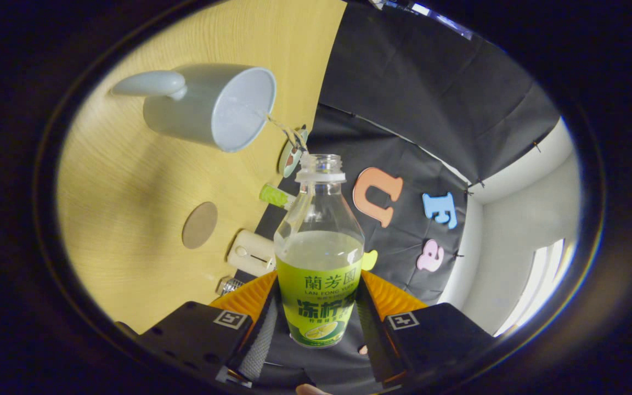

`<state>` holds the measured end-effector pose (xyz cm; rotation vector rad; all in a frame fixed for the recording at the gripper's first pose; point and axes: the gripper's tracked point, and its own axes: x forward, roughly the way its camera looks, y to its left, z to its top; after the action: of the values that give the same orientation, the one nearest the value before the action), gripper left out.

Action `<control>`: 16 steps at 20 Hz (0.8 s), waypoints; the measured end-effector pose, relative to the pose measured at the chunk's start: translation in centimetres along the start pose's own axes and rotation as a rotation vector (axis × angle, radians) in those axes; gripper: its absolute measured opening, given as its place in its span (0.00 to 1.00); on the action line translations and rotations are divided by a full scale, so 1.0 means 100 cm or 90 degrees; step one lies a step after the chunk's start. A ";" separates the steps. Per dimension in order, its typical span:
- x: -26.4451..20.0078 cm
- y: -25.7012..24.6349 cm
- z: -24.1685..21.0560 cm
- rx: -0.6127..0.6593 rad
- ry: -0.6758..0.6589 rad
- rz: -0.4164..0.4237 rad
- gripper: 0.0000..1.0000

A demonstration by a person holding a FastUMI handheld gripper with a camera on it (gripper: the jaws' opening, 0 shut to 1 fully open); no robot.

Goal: Take the bottle from table, then pour the juice into the cup, finally place the bottle on the coaster

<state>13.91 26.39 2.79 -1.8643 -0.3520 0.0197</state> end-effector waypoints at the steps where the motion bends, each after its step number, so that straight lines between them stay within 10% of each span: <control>1: 0.001 0.000 0.000 -0.004 0.000 -0.002 0.78; 16: 0.000 -0.024 0.007 -0.059 -0.011 -0.028 0.78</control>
<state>13.18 27.71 4.78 -1.9484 -0.4129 -0.0106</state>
